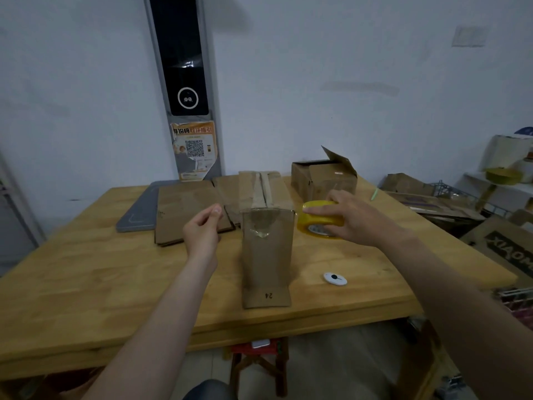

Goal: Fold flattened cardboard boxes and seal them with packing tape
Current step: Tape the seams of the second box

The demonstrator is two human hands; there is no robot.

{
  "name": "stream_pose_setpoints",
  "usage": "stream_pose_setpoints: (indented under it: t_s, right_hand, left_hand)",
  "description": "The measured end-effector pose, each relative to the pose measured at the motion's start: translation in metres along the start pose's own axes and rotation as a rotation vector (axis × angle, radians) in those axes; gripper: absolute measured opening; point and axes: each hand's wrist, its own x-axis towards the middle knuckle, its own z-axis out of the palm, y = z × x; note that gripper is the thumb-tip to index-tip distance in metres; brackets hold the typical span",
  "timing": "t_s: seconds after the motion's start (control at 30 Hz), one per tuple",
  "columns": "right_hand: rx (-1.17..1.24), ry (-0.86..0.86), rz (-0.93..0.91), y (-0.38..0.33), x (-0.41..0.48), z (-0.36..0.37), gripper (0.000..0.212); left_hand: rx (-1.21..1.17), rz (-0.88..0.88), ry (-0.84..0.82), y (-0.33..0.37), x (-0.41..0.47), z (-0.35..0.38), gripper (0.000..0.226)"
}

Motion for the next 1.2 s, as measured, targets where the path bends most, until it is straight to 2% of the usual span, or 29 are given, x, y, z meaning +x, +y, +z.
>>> stream_pose_setpoints:
  t_s: [0.2, 0.27, 0.37, 0.47, 0.53, 0.6, 0.67, 0.73, 0.8, 0.83, 0.87, 0.93, 1.0, 1.1, 1.2]
  right_hand:
    - [0.031, 0.036, -0.041, 0.008, 0.014, 0.020, 0.060]
    - [0.033, 0.044, -0.041, 0.011, 0.017, 0.024, 0.060]
    - [0.019, 0.056, -0.051, 0.012, 0.018, 0.026, 0.060]
    - [0.015, 0.056, -0.054, 0.012, 0.019, 0.027, 0.060]
    - [0.015, 0.058, -0.066, 0.010, 0.020, 0.026, 0.061]
    - [0.012, 0.066, -0.081, 0.007, 0.020, 0.028, 0.062]
    - [0.008, 0.085, -0.105, 0.004, 0.020, 0.029, 0.063]
    - [-0.009, 0.091, -0.121, -0.003, 0.022, 0.032, 0.063]
    - [-0.022, 0.088, -0.126, -0.009, 0.024, 0.036, 0.063]
    - [-0.018, 0.091, -0.131, -0.012, 0.025, 0.038, 0.064]
    - [-0.008, 0.097, -0.139, -0.015, 0.026, 0.040, 0.065]
    - [-0.001, 0.104, -0.146, -0.019, 0.028, 0.042, 0.067]
    - [-0.007, 0.105, -0.134, -0.020, 0.028, 0.042, 0.065]
    - [0.015, 0.097, -0.114, -0.021, 0.026, 0.044, 0.062]
    - [0.053, 0.089, -0.097, -0.020, 0.024, 0.047, 0.062]
  left_hand:
    - [0.036, -0.020, -0.175, -0.018, 0.002, 0.021, 0.019]
    - [0.066, 0.000, -0.186, -0.021, 0.004, 0.025, 0.022]
    - [0.154, -0.007, -0.203, -0.026, 0.008, 0.025, 0.036]
    - [0.171, -0.172, -0.200, -0.028, 0.009, 0.018, 0.063]
    - [0.223, -0.138, -0.143, -0.023, 0.010, 0.013, 0.062]
    - [0.246, 0.023, -0.062, -0.011, 0.006, 0.009, 0.048]
    - [0.256, 0.281, -0.074, 0.004, -0.006, 0.004, 0.033]
    - [0.366, 0.596, -0.213, 0.013, -0.019, -0.002, 0.031]
    - [0.645, 0.948, -0.357, 0.013, -0.031, -0.003, 0.034]
    - [0.783, 1.080, -0.411, 0.011, -0.036, -0.001, 0.038]
    - [0.903, 1.142, -0.457, 0.008, -0.040, 0.001, 0.043]
    - [1.109, 1.095, -0.504, 0.001, -0.042, 0.005, 0.054]
    - [1.222, 1.053, -0.478, -0.005, -0.033, 0.002, 0.061]
    - [1.267, 0.998, -0.377, -0.002, -0.016, -0.007, 0.060]
    - [1.216, 0.835, -0.274, 0.006, -0.006, -0.013, 0.059]
